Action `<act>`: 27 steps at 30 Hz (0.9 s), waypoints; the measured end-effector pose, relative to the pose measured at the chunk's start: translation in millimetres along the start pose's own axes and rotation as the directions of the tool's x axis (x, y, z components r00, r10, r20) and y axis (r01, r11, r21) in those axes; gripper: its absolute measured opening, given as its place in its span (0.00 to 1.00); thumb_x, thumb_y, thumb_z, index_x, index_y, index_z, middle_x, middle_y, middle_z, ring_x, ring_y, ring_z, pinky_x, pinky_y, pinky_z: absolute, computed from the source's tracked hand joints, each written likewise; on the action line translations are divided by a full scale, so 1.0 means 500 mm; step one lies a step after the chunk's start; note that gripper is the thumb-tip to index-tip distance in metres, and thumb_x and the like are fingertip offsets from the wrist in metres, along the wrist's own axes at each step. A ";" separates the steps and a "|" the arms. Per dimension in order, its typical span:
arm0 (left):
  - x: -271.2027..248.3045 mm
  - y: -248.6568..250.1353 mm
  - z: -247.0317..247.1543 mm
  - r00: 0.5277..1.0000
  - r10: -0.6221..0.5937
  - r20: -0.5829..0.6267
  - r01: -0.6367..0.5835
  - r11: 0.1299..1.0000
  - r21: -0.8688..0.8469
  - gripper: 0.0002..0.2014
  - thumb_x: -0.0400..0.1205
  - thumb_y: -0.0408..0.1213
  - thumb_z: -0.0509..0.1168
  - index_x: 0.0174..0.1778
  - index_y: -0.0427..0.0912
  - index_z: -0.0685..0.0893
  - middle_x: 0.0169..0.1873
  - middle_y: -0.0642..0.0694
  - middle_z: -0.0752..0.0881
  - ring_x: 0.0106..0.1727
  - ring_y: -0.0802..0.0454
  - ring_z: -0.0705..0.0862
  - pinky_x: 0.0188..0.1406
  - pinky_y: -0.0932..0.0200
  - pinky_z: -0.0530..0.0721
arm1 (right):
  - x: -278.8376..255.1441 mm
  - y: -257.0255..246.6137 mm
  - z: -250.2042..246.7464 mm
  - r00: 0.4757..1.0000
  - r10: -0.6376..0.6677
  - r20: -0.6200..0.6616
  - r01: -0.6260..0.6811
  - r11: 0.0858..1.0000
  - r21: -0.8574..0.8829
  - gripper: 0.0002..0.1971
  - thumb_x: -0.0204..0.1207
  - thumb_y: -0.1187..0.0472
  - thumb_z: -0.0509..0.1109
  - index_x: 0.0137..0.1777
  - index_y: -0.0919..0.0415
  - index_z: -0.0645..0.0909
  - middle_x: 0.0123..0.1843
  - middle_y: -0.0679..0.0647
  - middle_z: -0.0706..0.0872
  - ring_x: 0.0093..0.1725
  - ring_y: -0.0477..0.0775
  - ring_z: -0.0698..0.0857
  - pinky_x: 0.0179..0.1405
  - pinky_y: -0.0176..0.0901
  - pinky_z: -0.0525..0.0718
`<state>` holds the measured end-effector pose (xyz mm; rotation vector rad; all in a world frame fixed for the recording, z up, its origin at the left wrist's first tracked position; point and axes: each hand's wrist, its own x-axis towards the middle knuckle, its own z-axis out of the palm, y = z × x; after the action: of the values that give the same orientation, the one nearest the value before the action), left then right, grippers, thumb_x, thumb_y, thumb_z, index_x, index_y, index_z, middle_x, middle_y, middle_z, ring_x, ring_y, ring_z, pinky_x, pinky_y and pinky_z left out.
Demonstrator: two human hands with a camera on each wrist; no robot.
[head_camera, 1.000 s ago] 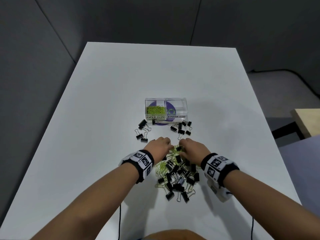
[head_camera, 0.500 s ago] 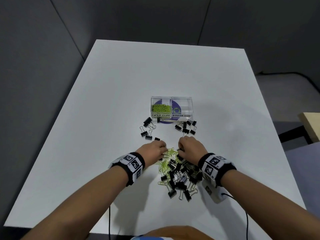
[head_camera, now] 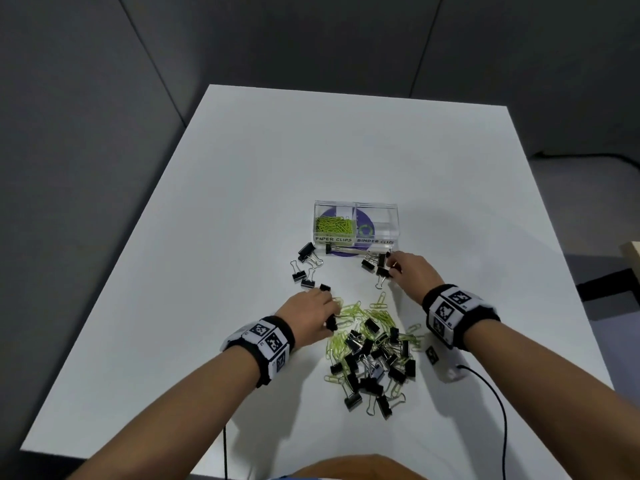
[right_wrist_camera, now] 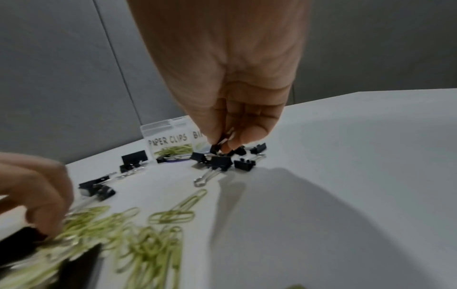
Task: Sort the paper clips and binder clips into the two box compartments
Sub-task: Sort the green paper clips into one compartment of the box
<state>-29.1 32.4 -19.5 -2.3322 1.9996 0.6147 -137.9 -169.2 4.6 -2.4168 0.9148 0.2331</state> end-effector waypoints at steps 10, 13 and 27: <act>0.017 -0.023 -0.056 0.990 0.008 -0.144 -0.022 0.995 -0.097 0.20 0.82 0.46 0.61 0.69 0.44 0.75 0.62 0.46 0.78 0.58 0.50 0.79 0.57 0.58 0.81 | 0.040 0.016 -0.011 0.997 -0.022 -0.076 0.017 0.998 -0.058 0.10 0.79 0.62 0.63 0.58 0.62 0.80 0.57 0.60 0.84 0.57 0.61 0.81 0.52 0.52 0.80; 0.056 -0.048 -0.081 0.986 -0.056 -0.158 0.050 0.998 -0.044 0.19 0.83 0.44 0.61 0.69 0.44 0.75 0.65 0.45 0.77 0.62 0.47 0.78 0.59 0.54 0.80 | 0.033 0.018 -0.004 0.991 -0.069 -0.111 0.060 0.995 -0.082 0.12 0.79 0.62 0.64 0.60 0.62 0.78 0.59 0.59 0.79 0.59 0.60 0.77 0.51 0.50 0.78; 0.047 -0.002 -0.005 0.996 0.066 0.063 -0.069 0.996 0.048 0.23 0.84 0.44 0.60 0.75 0.44 0.69 0.73 0.44 0.70 0.71 0.46 0.71 0.69 0.52 0.75 | -0.104 0.006 0.057 0.835 -0.428 0.346 0.524 0.809 -0.264 0.16 0.81 0.58 0.59 0.67 0.55 0.75 0.63 0.53 0.79 0.58 0.54 0.80 0.51 0.47 0.82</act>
<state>-24.8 9.4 -24.3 -2.1982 2.0502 0.6225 -178.3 -126.4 -3.2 -2.7549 0.1159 0.5565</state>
